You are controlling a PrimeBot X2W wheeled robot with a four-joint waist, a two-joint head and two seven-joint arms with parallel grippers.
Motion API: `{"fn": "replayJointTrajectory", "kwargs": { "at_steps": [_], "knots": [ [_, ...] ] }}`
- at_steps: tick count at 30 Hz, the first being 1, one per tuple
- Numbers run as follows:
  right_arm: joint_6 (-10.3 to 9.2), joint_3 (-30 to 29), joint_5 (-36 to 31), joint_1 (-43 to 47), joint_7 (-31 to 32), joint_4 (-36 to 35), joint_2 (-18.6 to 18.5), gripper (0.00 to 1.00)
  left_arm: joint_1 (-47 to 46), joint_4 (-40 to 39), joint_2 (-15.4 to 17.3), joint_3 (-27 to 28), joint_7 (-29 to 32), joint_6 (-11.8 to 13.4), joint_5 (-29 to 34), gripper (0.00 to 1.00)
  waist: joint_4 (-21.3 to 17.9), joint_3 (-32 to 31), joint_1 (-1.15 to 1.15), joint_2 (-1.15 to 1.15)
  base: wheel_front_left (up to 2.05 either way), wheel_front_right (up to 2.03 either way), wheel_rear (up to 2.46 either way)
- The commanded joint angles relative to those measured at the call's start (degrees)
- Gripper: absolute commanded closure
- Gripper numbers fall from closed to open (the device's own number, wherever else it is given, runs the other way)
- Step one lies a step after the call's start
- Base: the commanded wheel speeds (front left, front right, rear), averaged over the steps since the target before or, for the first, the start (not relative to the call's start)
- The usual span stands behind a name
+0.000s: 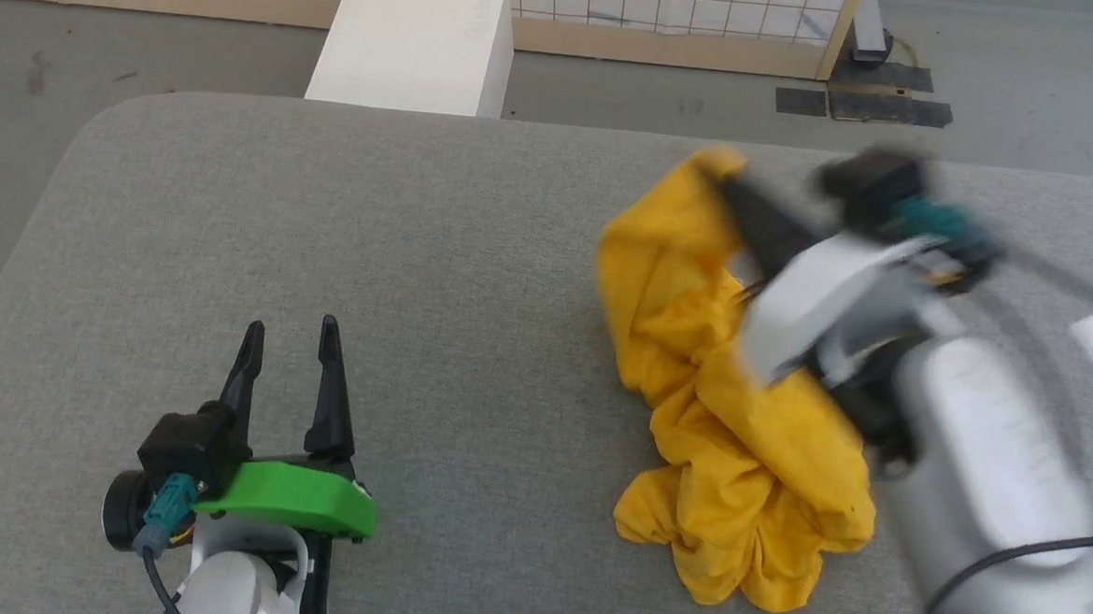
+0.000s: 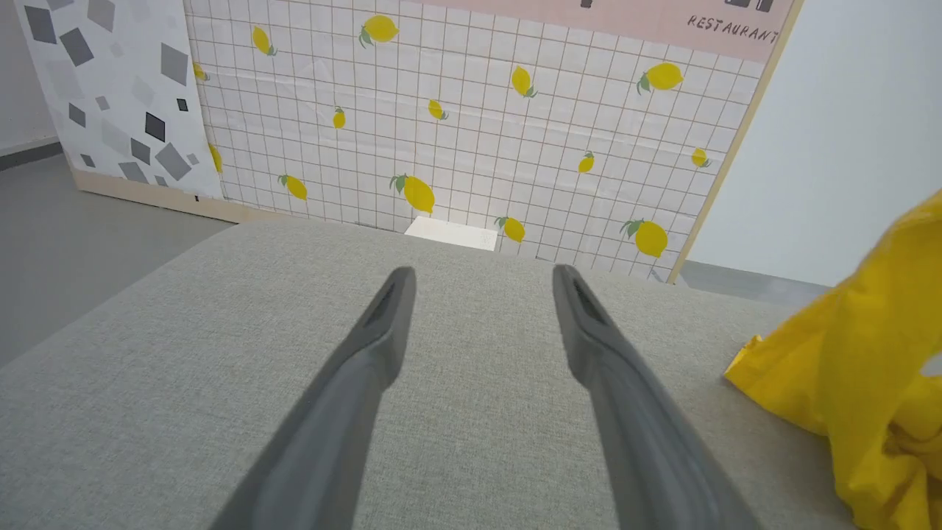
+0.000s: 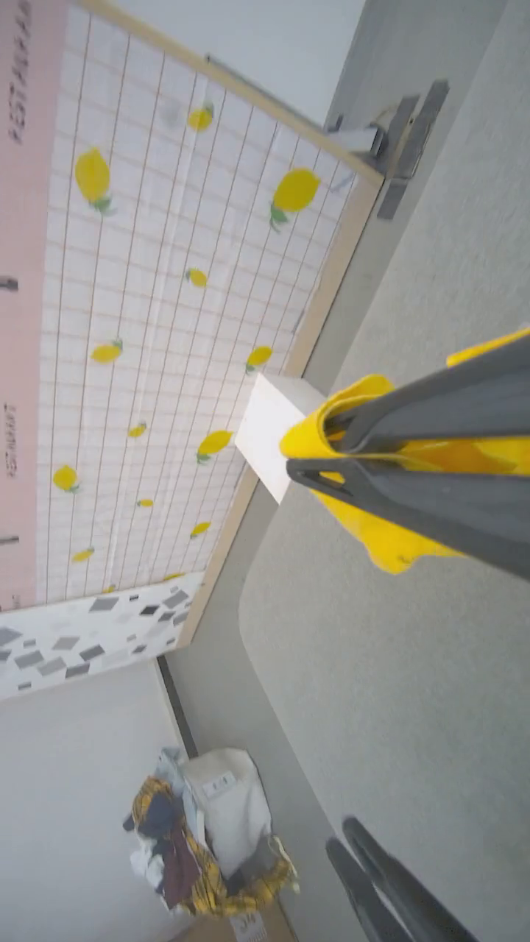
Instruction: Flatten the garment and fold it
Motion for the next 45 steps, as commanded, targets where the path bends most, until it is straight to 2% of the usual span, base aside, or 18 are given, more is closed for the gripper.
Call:
{"fn": "replayJointTrajectory", "kwargs": {
  "at_steps": [1,4,7,9,11,13,14,18,19,20,25,30,35,43,44,45],
  "knots": [
    [-0.09,-3.91,-1.83,-1.15,-0.35,0.93,-1.02,1.00,0.04,0.16,-0.24,-0.28,-0.27,-0.34,-0.52,0.00,-0.27,-0.07,0.00,0.00,0.00,0.00,0.00],
    [-0.09,-13.47,-5.80,-2.28,0.44,3.88,-2.63,1.00,-0.28,0.23,-0.24,-0.83,-0.27,-0.29,-0.73,0.00,-0.48,0.10,0.00,0.00,0.00,0.00,0.00],
    [-0.09,-24.02,-12.53,-1.06,1.89,7.06,-4.75,1.00,-0.71,0.45,-0.24,-1.69,-0.27,-0.32,-1.10,0.00,-0.24,0.35,0.00,0.00,0.00,0.00,0.00],
    [-0.09,-30.64,-16.08,1.06,3.47,8.32,-4.52,1.00,-0.92,0.54,-0.24,-2.07,-0.27,-0.22,-1.30,0.00,-0.14,0.44,0.00,0.00,0.00,0.00,0.00],
    [-0.09,-36.74,-18.28,3.97,5.06,8.23,-2.43,1.00,-0.88,0.70,-0.24,-2.19,-0.27,-0.16,-1.47,0.00,-0.31,0.46,0.00,0.00,0.00,0.00,0.00],
    [-0.09,-40.10,-18.91,6.87,6.21,7.68,-0.68,0.31,-0.73,0.92,-0.24,-2.18,-0.27,-0.20,-1.34,0.00,-0.65,0.39,0.00,0.00,0.00,0.00,0.00],
    [-0.09,-40.92,-18.81,8.13,6.62,7.38,-0.03,0.00,-0.62,0.99,-0.24,-2.08,-0.27,-0.24,-1.27,0.00,-0.91,0.30,0.00,0.00,0.00,0.00,0.00],
    [-0.09,-41.27,-14.88,13.64,5.24,4.53,2.10,0.00,-0.24,1.63,-0.24,-2.02,-0.27,-0.83,-0.89,0.00,-2.08,-0.39,0.00,0.00,0.00,0.00,0.00],
    [-0.09,-37.49,-10.95,18.78,1.54,0.43,2.68,0.00,-0.13,2.20,-0.24,-2.71,-0.27,-1.40,-0.93,0.00,-3.32,-0.96,0.00,0.00,0.00,0.00,0.00],
    [-0.09,-35.21,-10.09,20.82,-0.39,-1.37,2.75,0.00,-0.14,2.65,-0.24,-3.35,-0.27,-1.72,-0.99,0.00,-3.80,-1.18,0.00,0.00,0.00,0.00,0.00],
    [-0.09,-28.87,-5.00,29.70,-7.70,-6.61,2.87,0.00,-0.94,6.66,-0.24,-9.57,0.87,-3.75,-1.29,0.00,-6.08,-1.70,0.00,0.00,0.00,0.00,0.00],
    [-0.09,-23.72,-3.39,34.09,-11.21,-8.47,2.88,0.00,-2.93,11.29,-0.25,-17.25,9.67,-5.38,-0.72,0.00,-9.32,-1.70,0.00,0.00,0.00,0.00,0.00],
    [-0.09,-21.32,-2.83,34.48,-11.98,-9.17,2.89,0.00,-4.41,14.36,-0.25,-21.92,19.67,-5.79,-2.13,0.00,-12.17,-1.34,0.00,0.00,0.00,0.00,0.00],
    [-0.09,-19.46,-2.26,34.26,-12.62,-8.75,2.89,0.00,-5.49,18.60,0.15,-24.92,36.77,-1.48,-1.25,0.00,-14.97,-0.72,0.00,0.00,0.00,0.00,0.00],
    [-0.09,-19.36,-2.22,34.30,-12.65,-8.75,2.89,0.00,-5.44,18.51,0.16,-25.24,38.38,-1.85,-1.59,0.14,-15.08,-0.73,0.00,0.00,0.00,0.00,0.00],
    [-0.09,-19.21,-2.15,34.36,-12.64,-8.71,2.89,0.00,-5.38,18.19,0.17,-25.47,39.12,-2.39,-1.97,0.59,-15.09,-0.83,0.00,0.00,0.00,0.00,0.00]
  ]
}}
